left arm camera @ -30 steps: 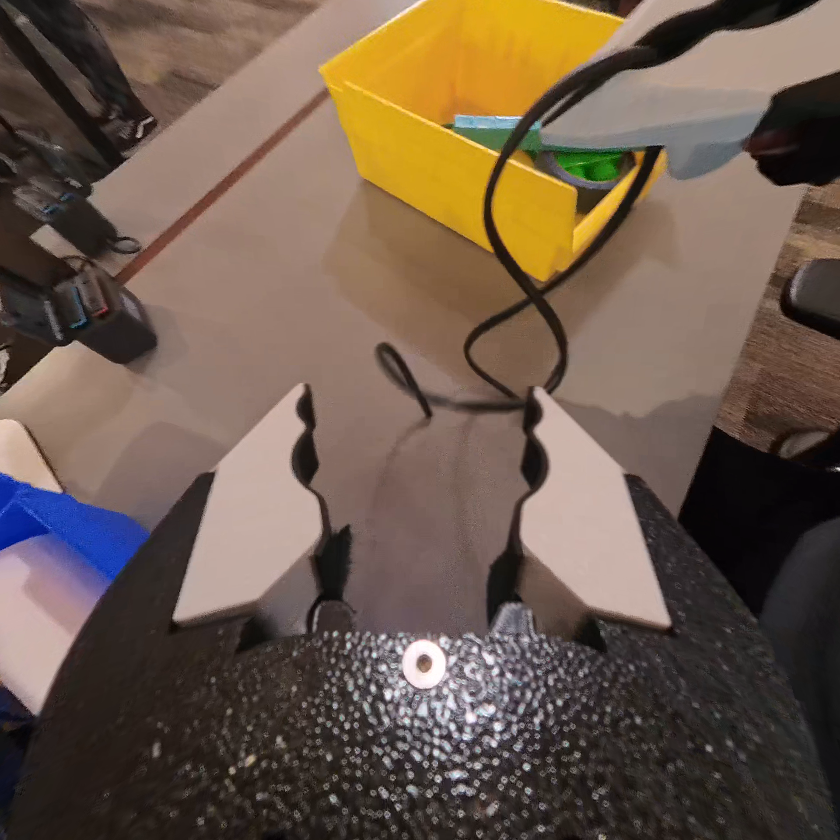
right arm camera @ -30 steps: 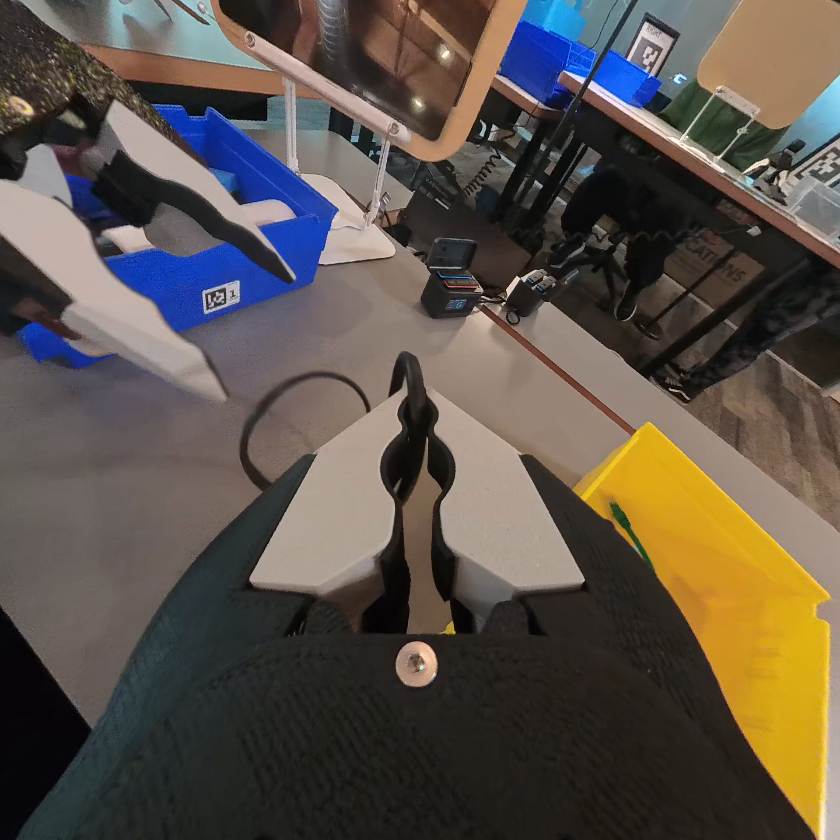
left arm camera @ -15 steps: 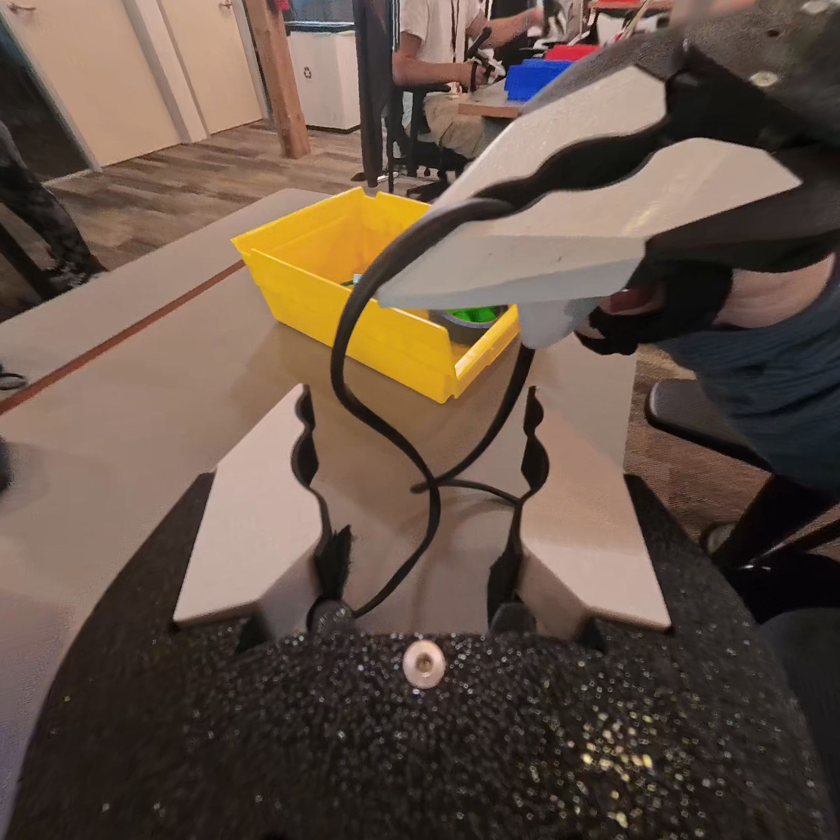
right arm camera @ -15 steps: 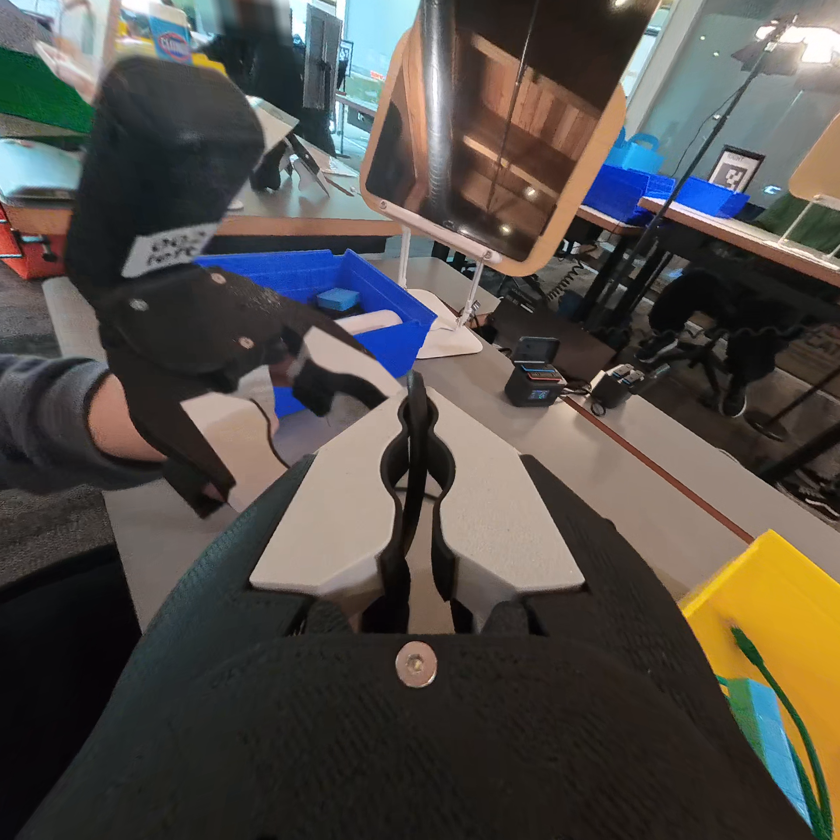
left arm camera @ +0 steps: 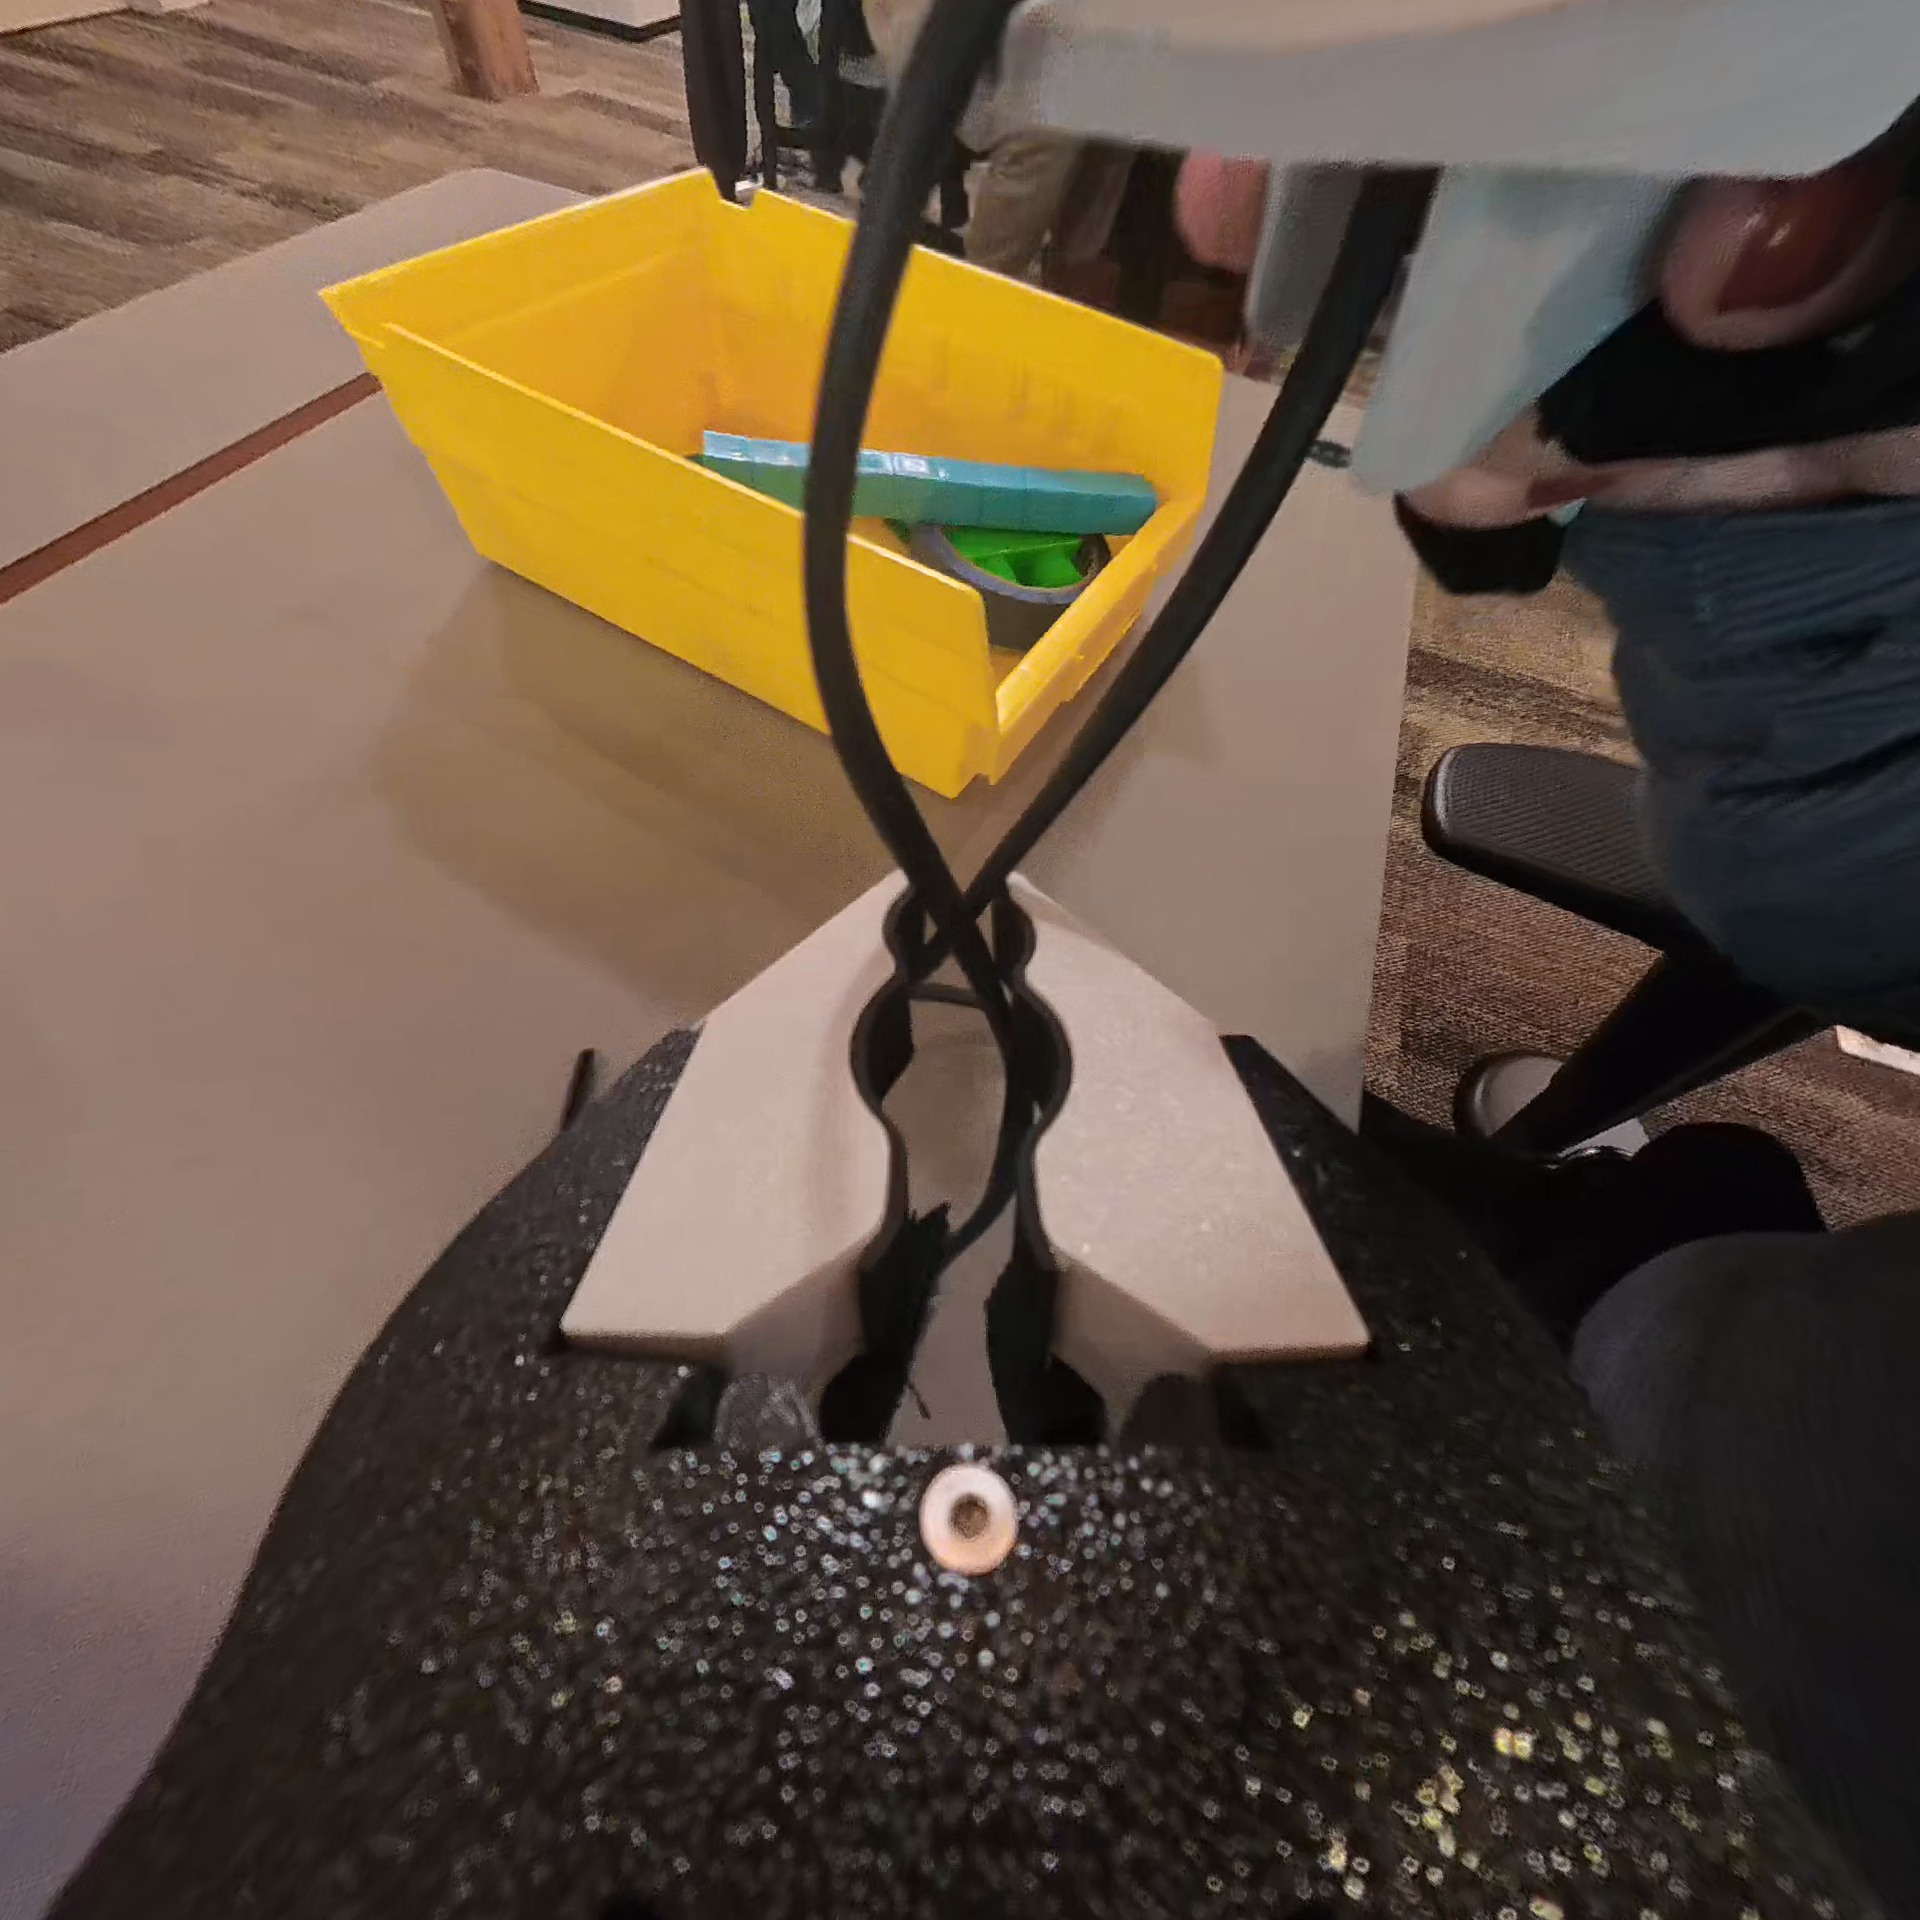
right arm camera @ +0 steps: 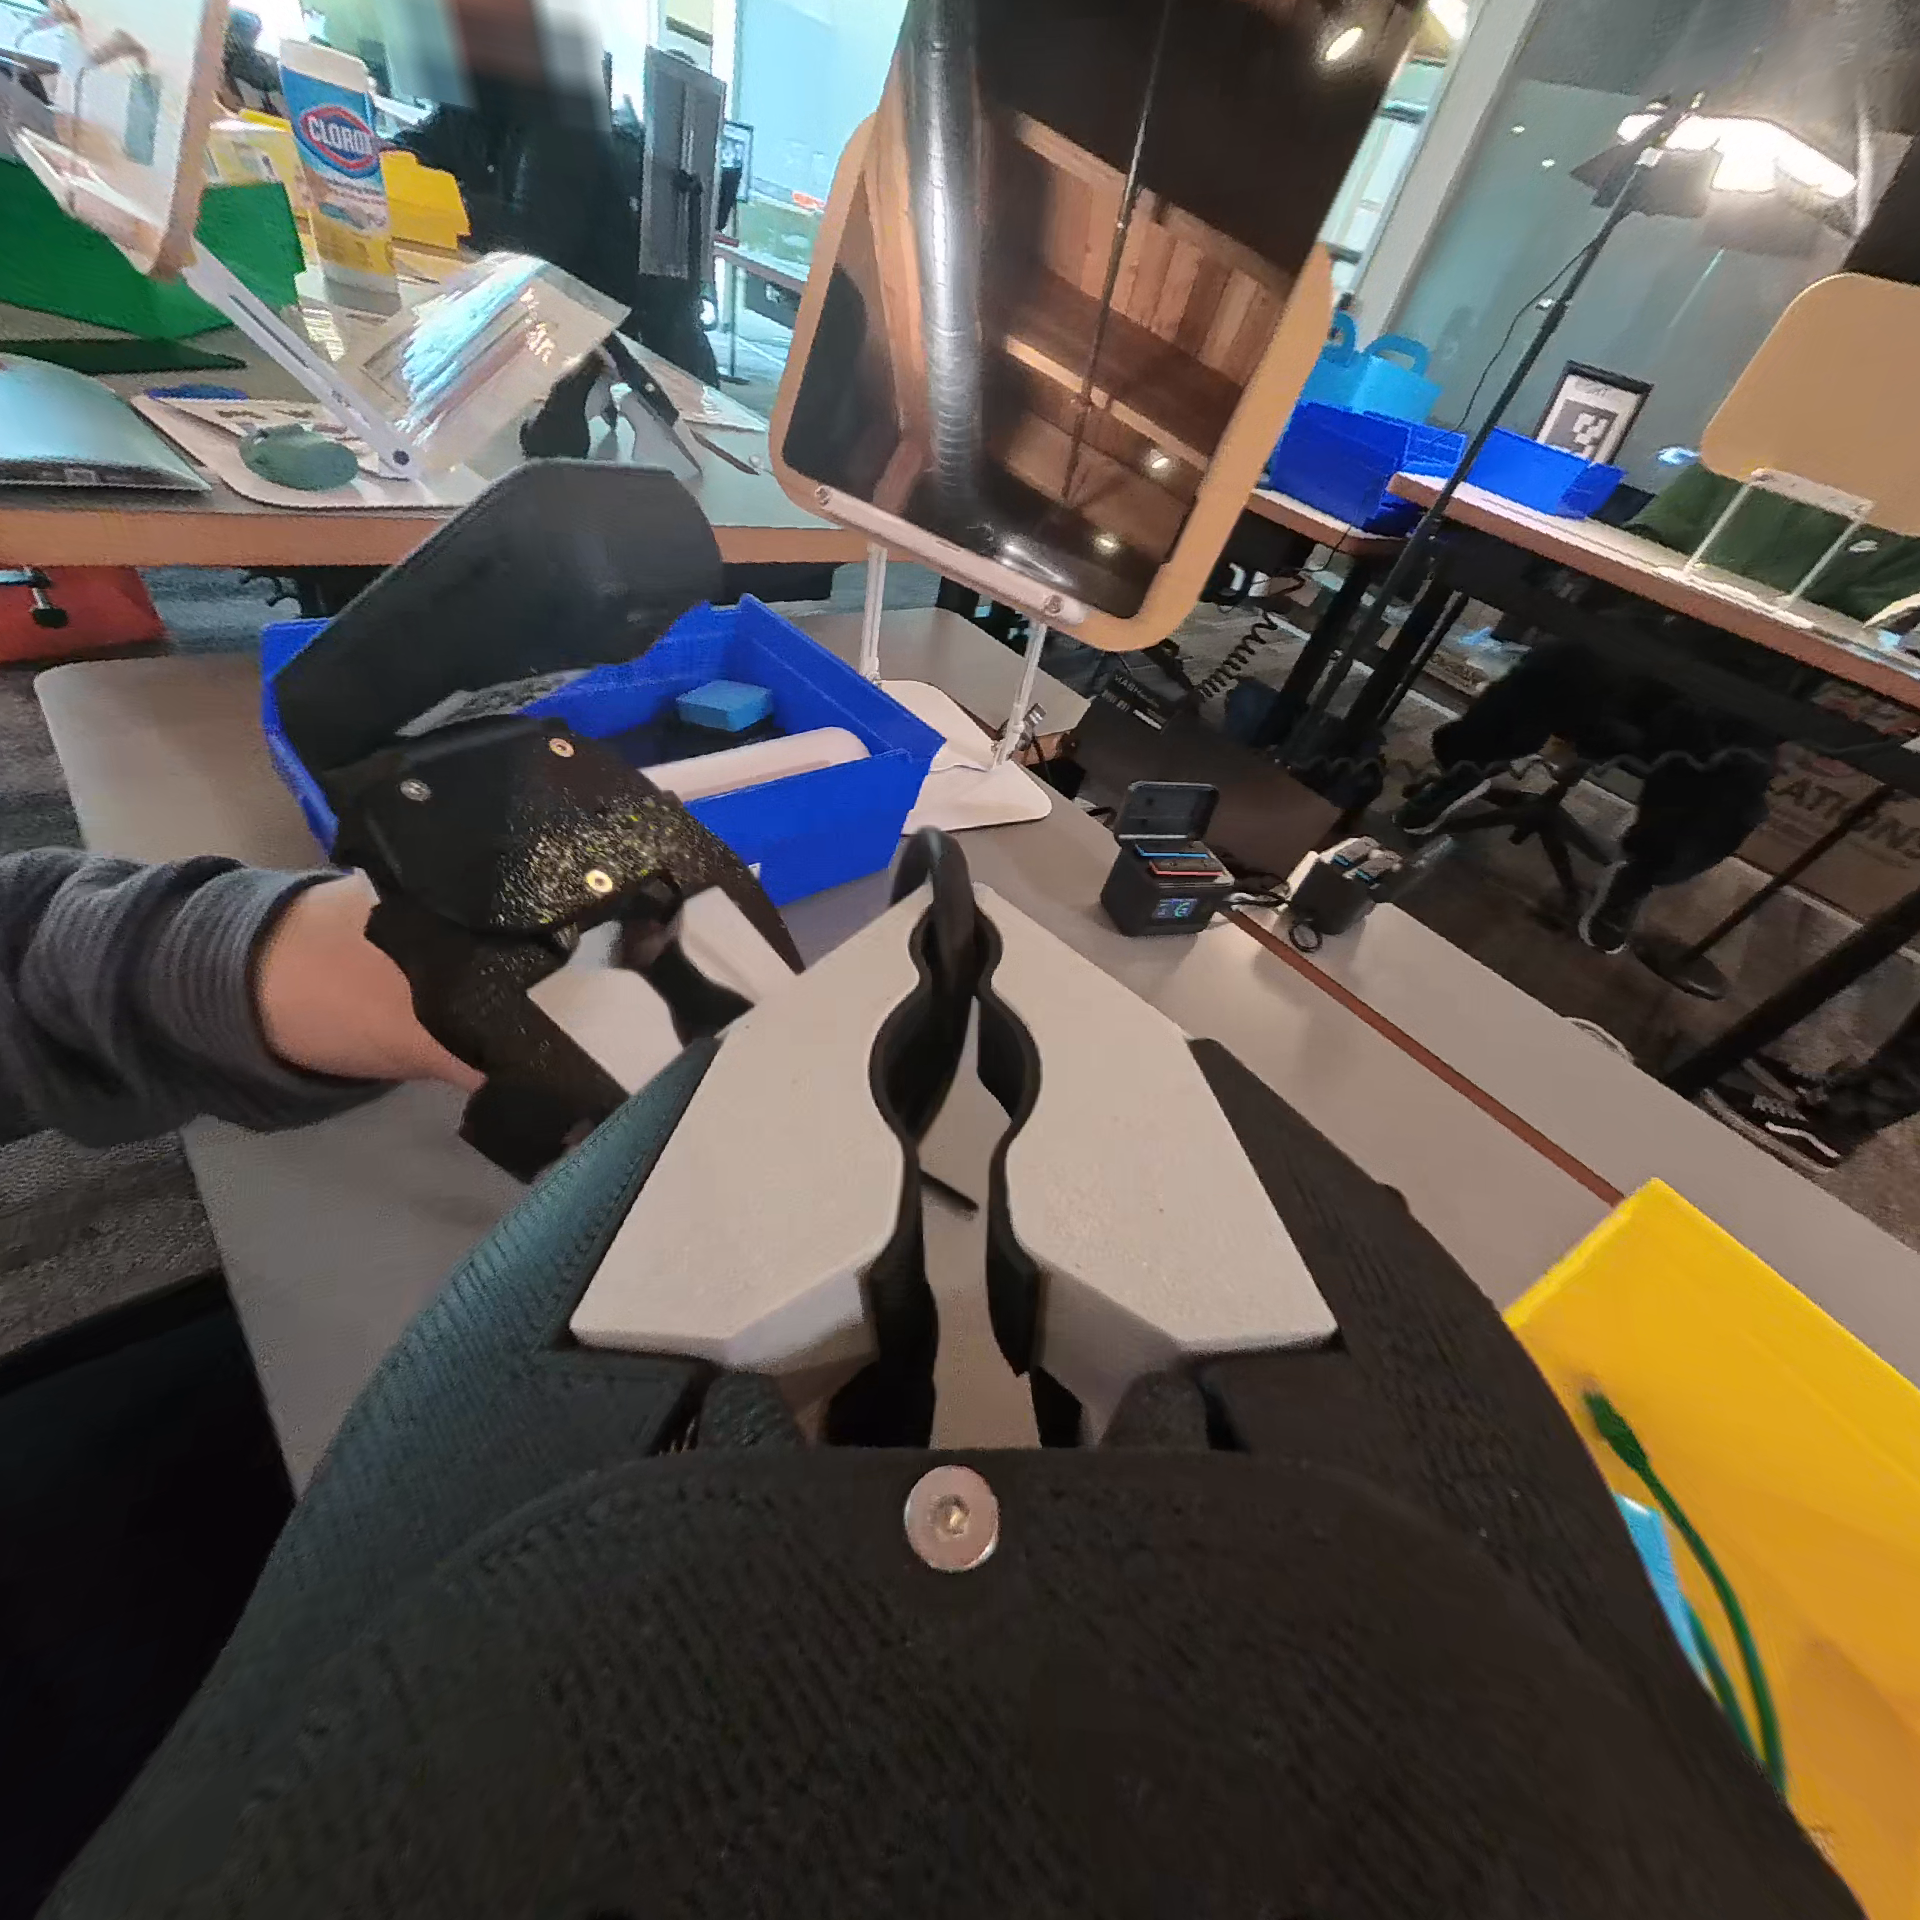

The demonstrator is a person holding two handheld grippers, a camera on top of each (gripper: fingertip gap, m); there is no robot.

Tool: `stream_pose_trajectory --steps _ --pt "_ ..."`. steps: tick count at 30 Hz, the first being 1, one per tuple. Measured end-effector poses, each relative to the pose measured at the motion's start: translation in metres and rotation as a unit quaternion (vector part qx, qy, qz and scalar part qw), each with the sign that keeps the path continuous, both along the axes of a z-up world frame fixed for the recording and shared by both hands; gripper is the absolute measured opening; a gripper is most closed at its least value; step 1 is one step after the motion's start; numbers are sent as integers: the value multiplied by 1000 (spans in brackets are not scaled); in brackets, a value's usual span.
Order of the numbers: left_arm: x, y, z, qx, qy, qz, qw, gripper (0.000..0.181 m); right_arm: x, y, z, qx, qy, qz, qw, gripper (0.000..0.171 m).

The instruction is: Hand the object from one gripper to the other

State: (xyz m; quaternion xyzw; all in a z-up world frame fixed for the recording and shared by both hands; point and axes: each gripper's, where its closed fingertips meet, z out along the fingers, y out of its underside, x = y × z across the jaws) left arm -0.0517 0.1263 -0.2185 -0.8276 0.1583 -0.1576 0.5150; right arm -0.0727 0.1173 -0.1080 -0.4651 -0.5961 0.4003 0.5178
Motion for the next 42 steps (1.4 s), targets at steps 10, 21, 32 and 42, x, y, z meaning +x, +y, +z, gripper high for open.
stream_pose_trajectory --steps 10,21,32,42 --pt "-50 -13 64 151 101 75 981 0 31 4 -26 -29 -119 85 989 42" --pt "-5 -62 142 334 -155 -117 922 1 4 -54 -25 -126 -24 274 953 59" --pt "8 -65 141 347 -193 -155 905 1 -8 -81 -29 -136 -6 296 946 18" --pt "-2 -63 141 321 -226 -154 907 1 -3 -69 -26 -127 -12 287 950 3"
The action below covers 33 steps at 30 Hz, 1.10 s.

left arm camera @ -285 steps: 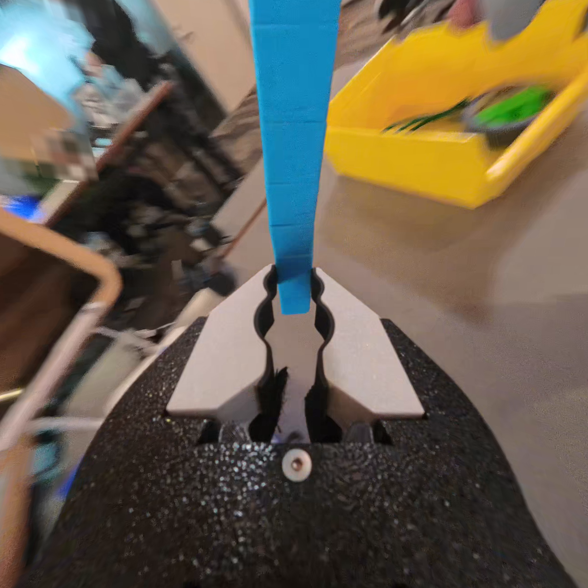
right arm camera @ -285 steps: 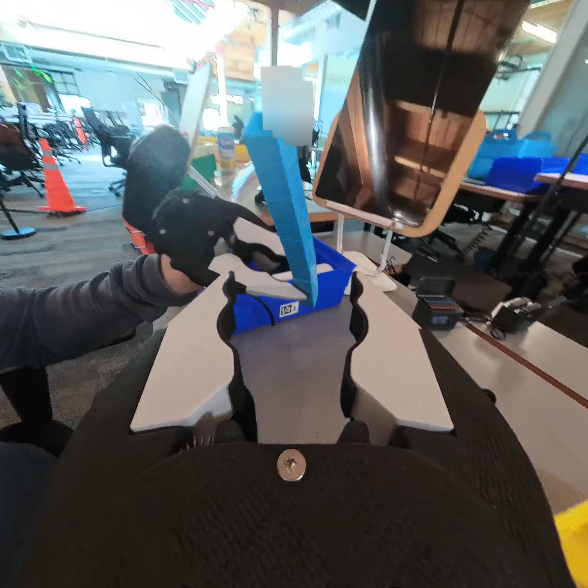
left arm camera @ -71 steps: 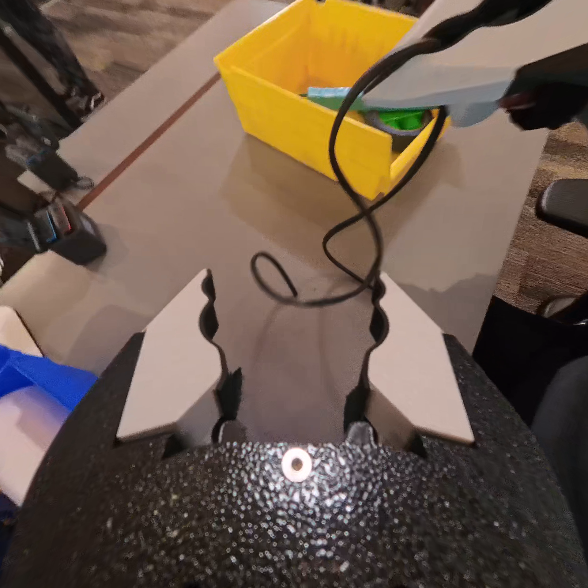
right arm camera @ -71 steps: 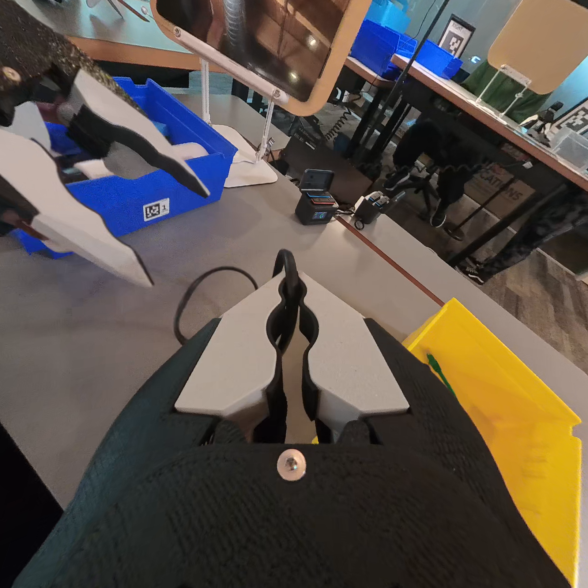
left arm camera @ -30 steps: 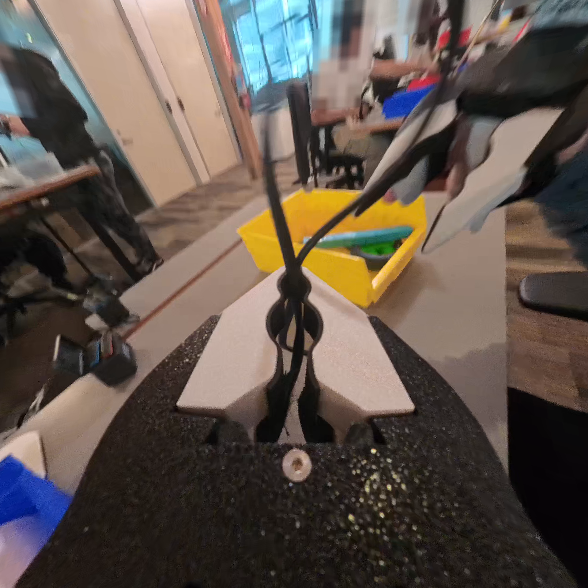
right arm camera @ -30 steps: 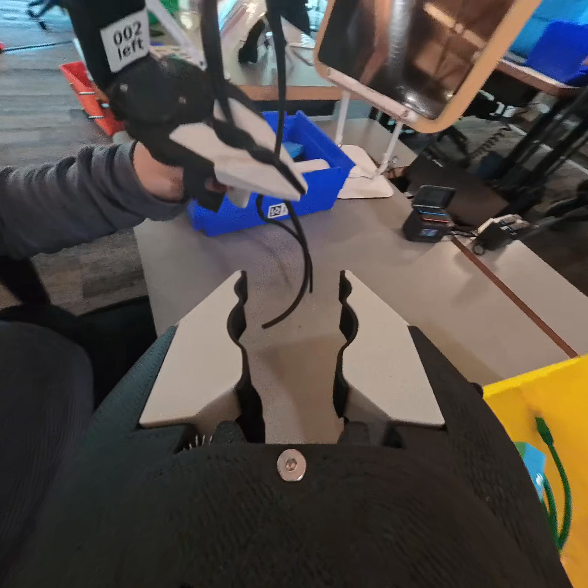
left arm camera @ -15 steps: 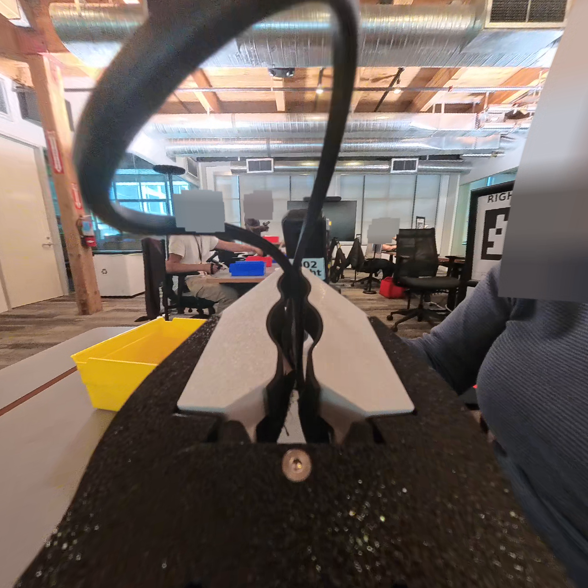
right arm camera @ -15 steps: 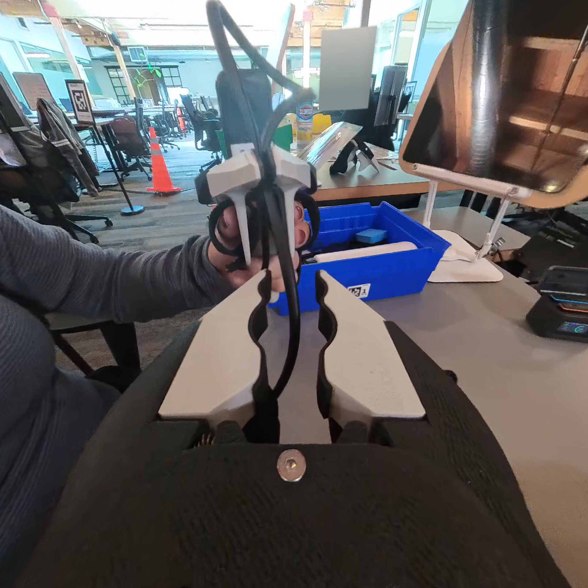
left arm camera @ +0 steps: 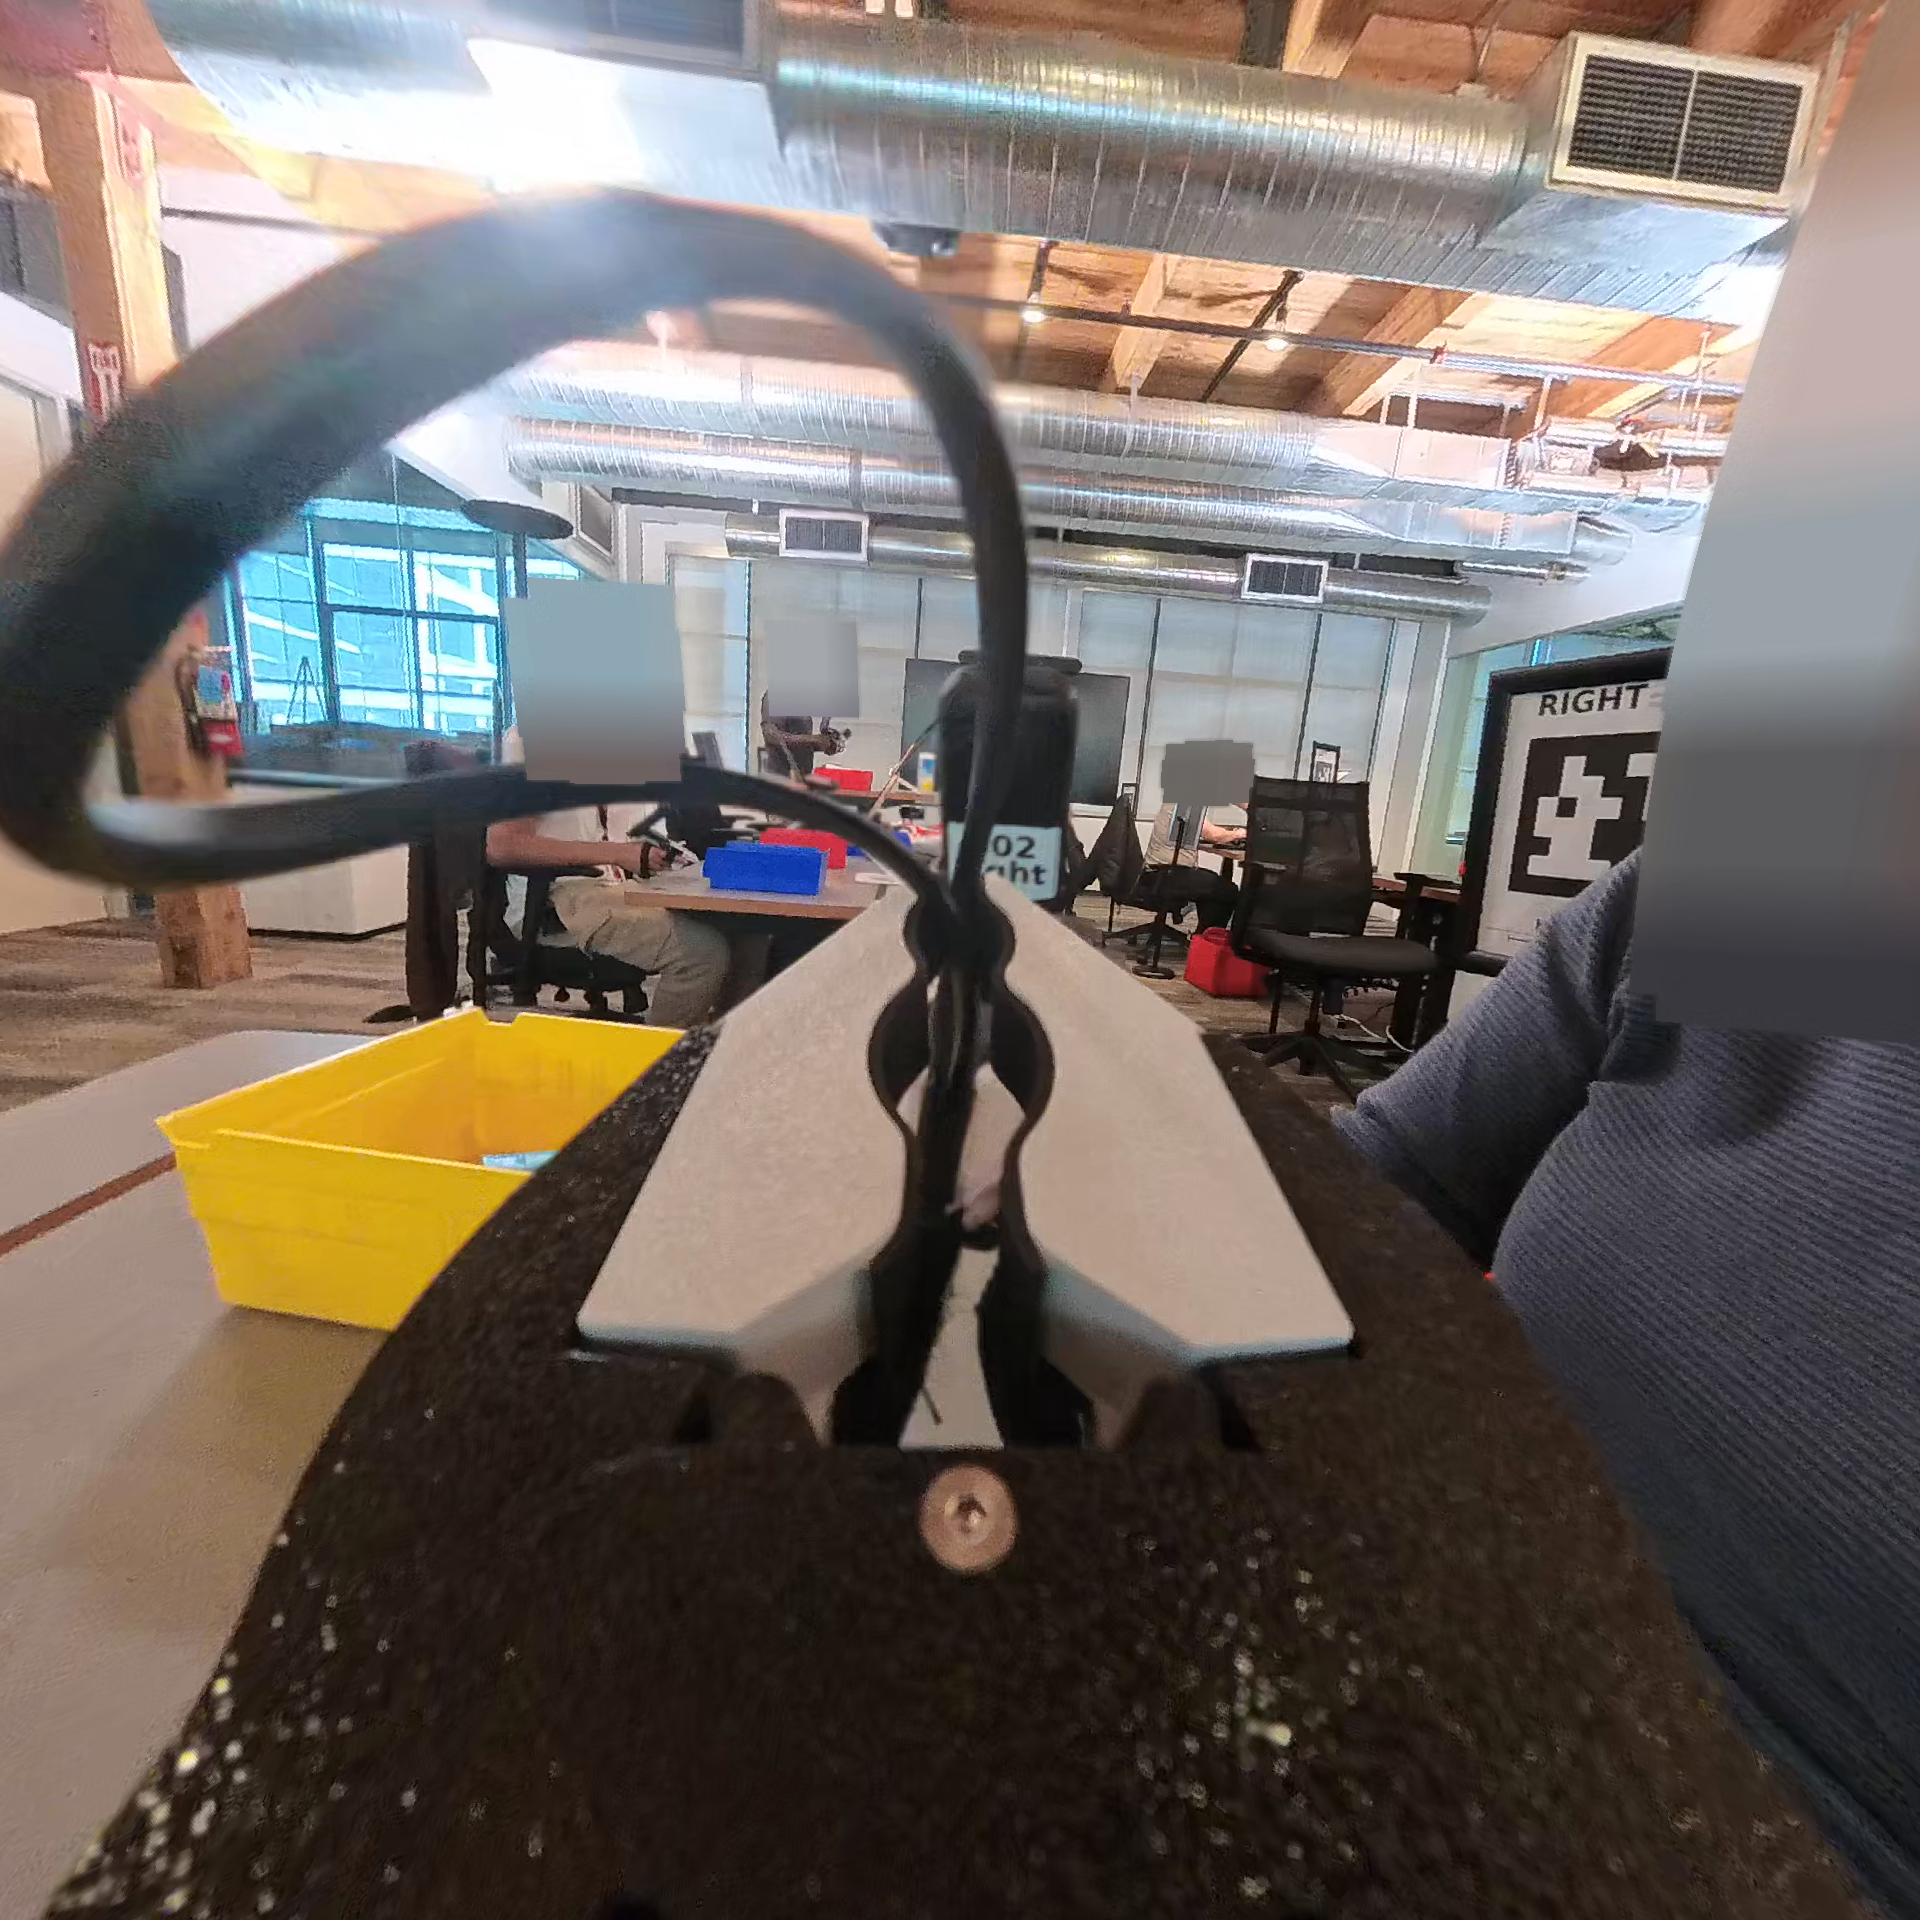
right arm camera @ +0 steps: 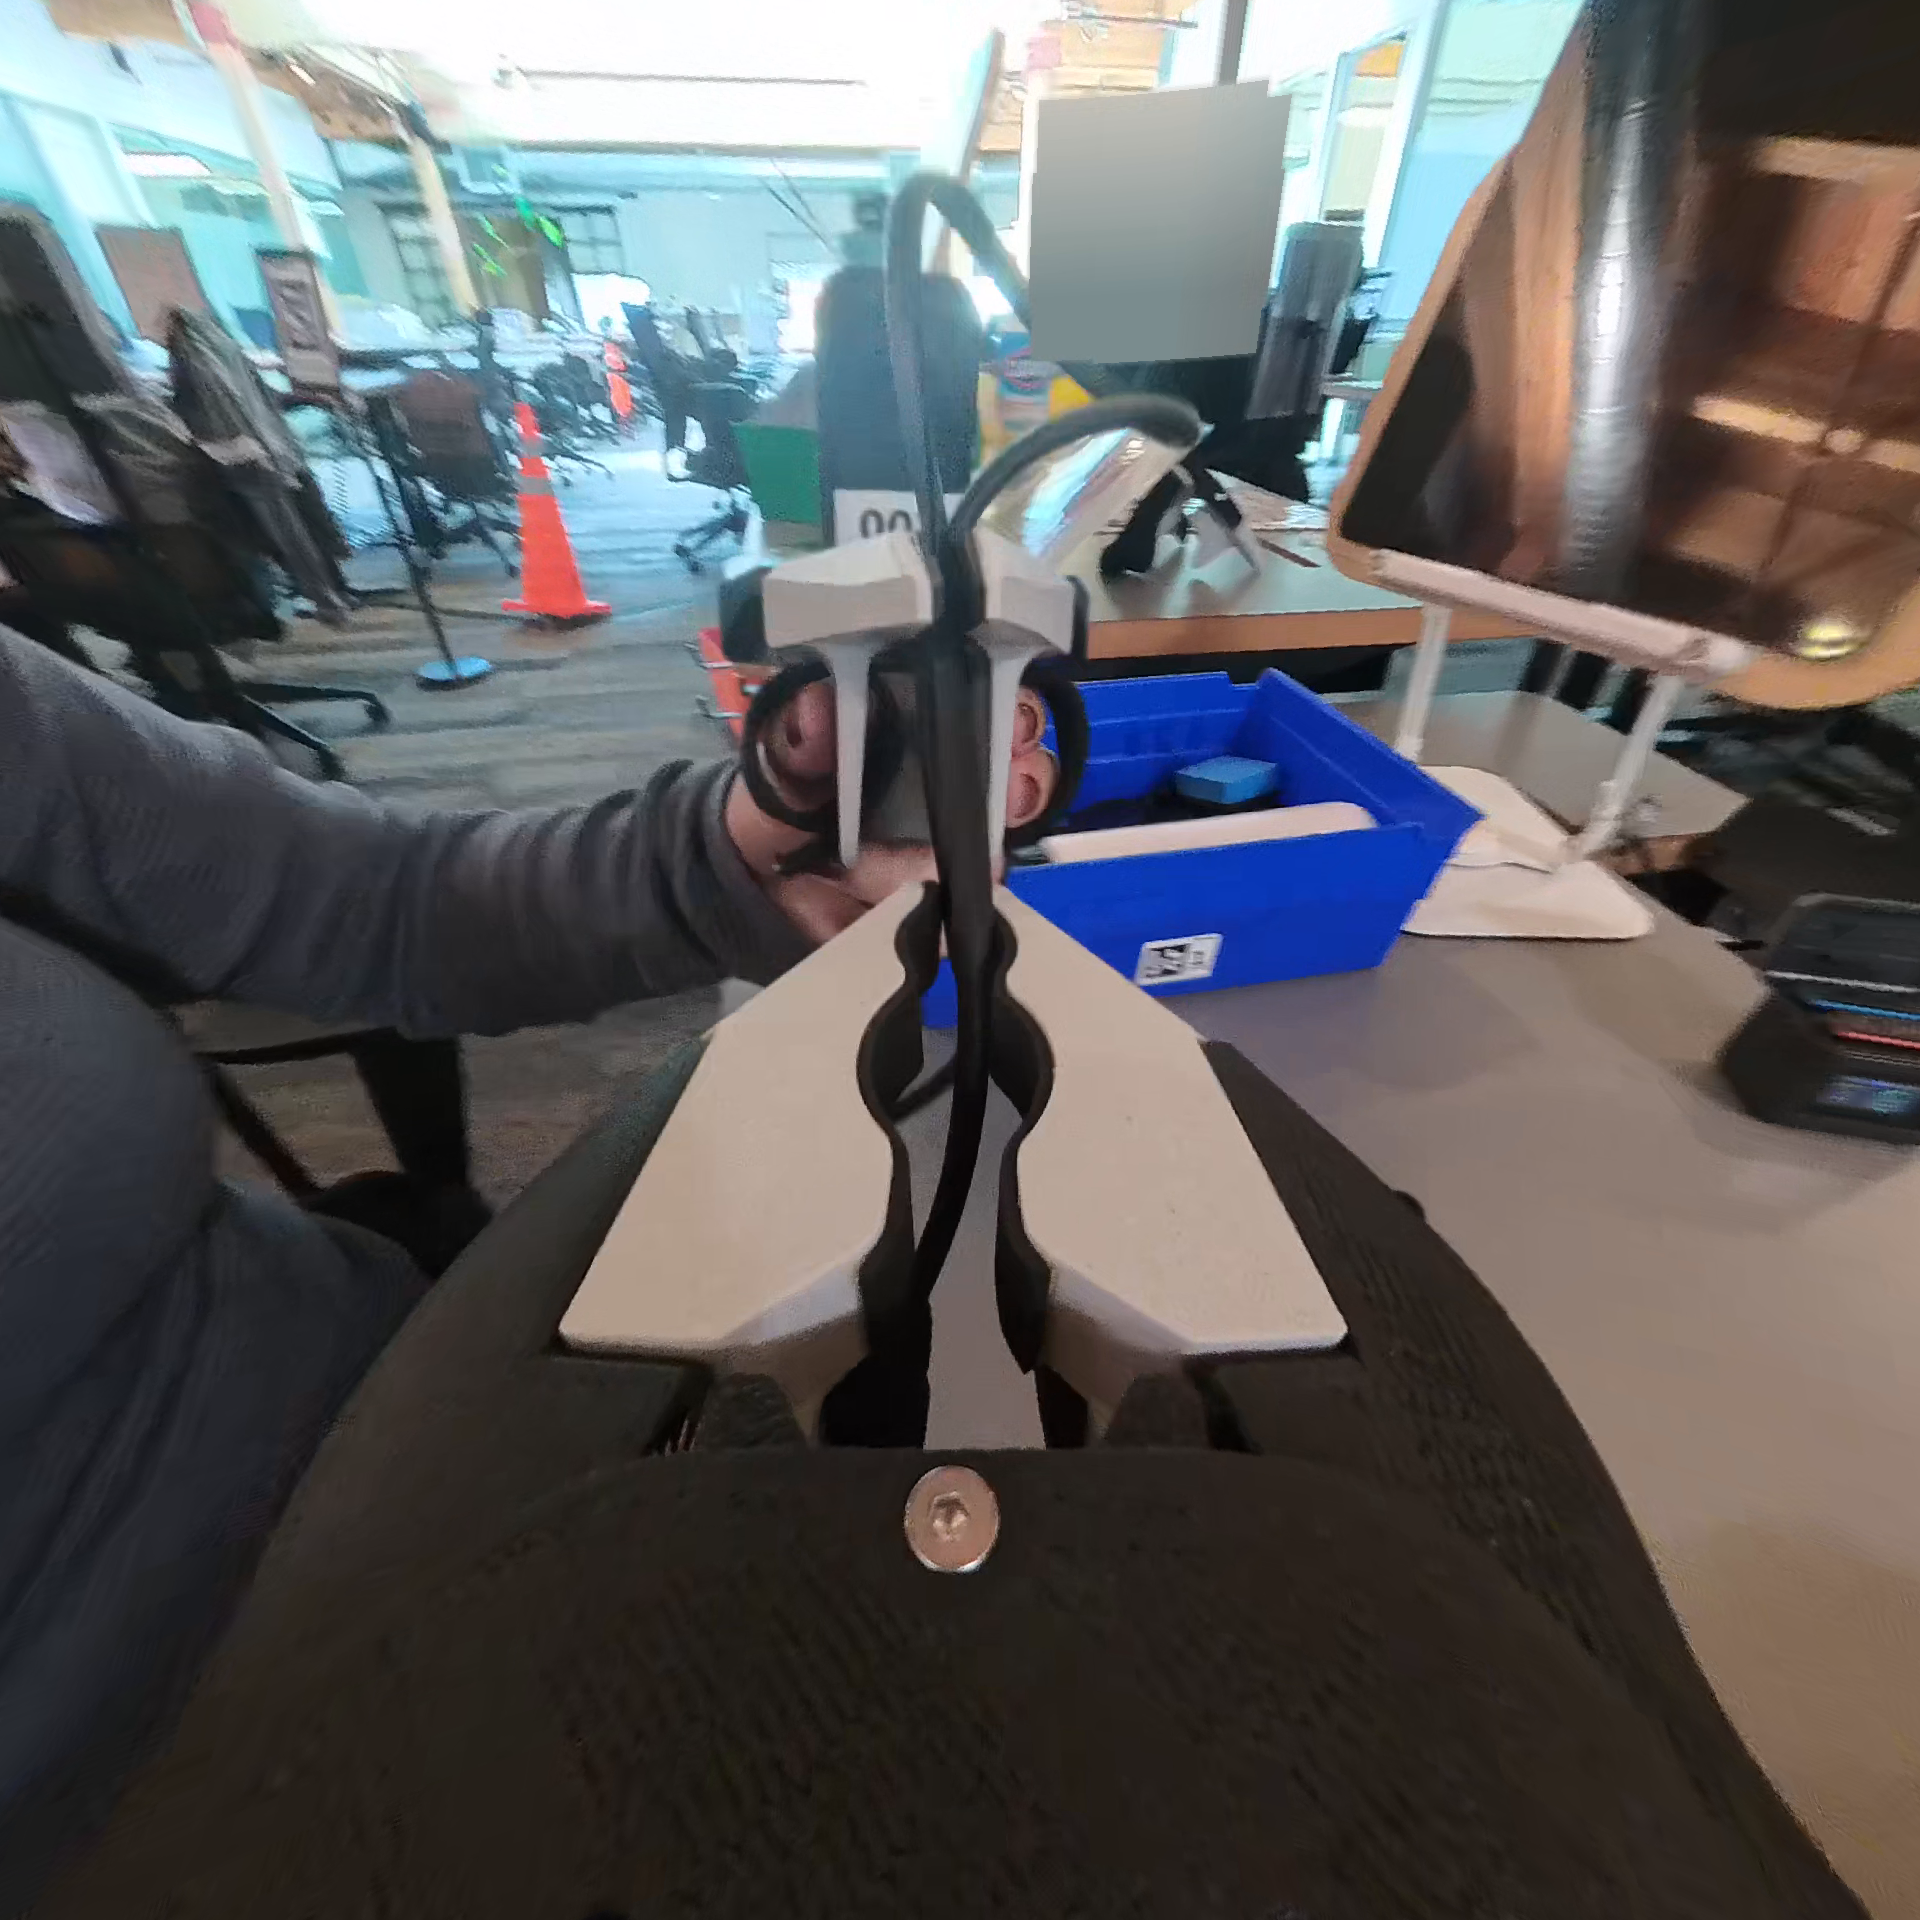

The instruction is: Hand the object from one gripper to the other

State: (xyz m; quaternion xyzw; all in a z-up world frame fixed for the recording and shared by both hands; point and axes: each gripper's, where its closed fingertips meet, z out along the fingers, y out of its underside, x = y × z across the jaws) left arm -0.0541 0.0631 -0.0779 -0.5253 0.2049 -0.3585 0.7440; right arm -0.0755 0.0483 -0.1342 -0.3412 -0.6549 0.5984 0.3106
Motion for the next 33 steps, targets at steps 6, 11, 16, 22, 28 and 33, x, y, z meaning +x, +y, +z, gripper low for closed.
stream_pose_trajectory --steps 6,11,16,22,28,33 --pt "-22 21 -22 -146 13 43 988 54 -3 54 7 208 51 -186 959 3" --pt "-54 31 -67 -323 64 141 934 83 2 94 14 444 91 -315 834 3" --pt "-95 13 -124 -460 214 280 815 76 3 98 13 547 96 -332 762 3" --pt "-89 24 -107 -378 307 336 806 98 1 88 6 650 114 -300 689 3" --pt "-29 45 -92 -245 348 292 857 78 -5 62 -10 716 148 -232 641 3" --pt "-19 48 -101 -225 391 289 844 33 -6 56 -14 689 138 -227 674 4"
